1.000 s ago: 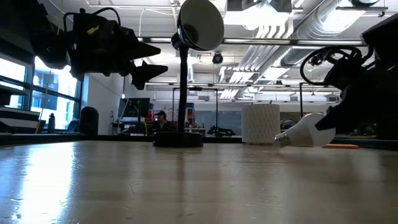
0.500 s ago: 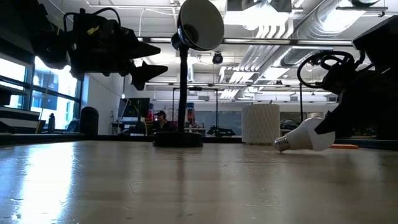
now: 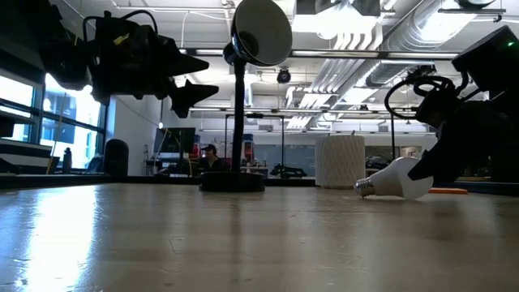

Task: Screw lightbulb
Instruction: Remove the lightbulb from the desk lamp, then return to Home Position

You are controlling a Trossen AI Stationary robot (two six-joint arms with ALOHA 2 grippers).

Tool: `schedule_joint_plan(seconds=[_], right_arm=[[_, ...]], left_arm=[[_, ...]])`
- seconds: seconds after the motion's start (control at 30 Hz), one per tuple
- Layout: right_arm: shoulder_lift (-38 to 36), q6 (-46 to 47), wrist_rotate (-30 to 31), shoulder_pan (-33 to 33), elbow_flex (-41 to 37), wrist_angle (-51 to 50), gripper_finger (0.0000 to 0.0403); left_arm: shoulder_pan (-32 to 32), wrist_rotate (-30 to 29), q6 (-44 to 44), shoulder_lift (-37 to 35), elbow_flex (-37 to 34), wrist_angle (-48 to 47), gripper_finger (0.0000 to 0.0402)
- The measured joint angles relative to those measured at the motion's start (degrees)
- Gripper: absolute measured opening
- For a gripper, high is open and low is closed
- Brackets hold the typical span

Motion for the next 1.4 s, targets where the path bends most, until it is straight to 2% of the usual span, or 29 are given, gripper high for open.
schedule_joint_plan(seconds=[0.13, 0.33, 0.43, 0.57, 0.73, 0.9, 1.03, 1.13, 1.23, 1.4], right_arm=[[0.0, -3.6, -0.1, 0.0, 0.0, 0.7, 0.0346], [-0.1, -5.3, -0.1, 0.0, 3.3, -4.1, 0.0350], [-0.1, -3.8, 0.0, 0.0, 8.0, -13.7, 0.0351], [-0.1, -3.1, 0.1, 0.0, 17.1, -31.3, 0.0351], [-0.2, -6.1, 2.6, 0.3, 30.0, -51.8, 0.0351], [-2.5, -12.8, 6.7, 1.9, 37.9, -61.8, 0.0350], [-10.8, -15.3, 10.5, 2.5, 37.6, -64.2, 0.0341], [-19.9, -13.7, 12.8, 2.5, 36.1, -66.4, 0.0335], [-30.0, -14.4, 12.8, 2.5, 33.5, -61.7, 0.0331], [-45.0, -18.3, 9.6, 2.5, 28.0, -53.5, 0.0330]], left_arm=[[0.0, 0.0, 0.0, 0.0, 0.0, 0.0, 0.0280], [0.0, 0.5, -1.0, 0.0, 0.0, 0.0, 0.0280], [0.0, 1.0, -1.4, 0.0, 0.0, 0.0, 0.0280], [0.0, 1.0, -1.5, 0.0, 0.0, 0.0, 0.0280], [0.0, 2.5, -2.0, -0.9, 0.0, 0.0, 0.0280], [0.0, 6.2, -2.7, -6.3, 0.0, -5.0, 0.0280], [0.1, 5.7, 0.6, -14.5, -0.3, -17.4, 0.0280], [0.1, 1.9, 3.7, -22.2, -1.0, -26.7, 0.0280], [0.1, -2.9, 5.9, -30.2, -2.7, -31.5, 0.0280], [0.1, -10.3, 6.1, -41.8, -5.8, -35.3, 0.0280]])
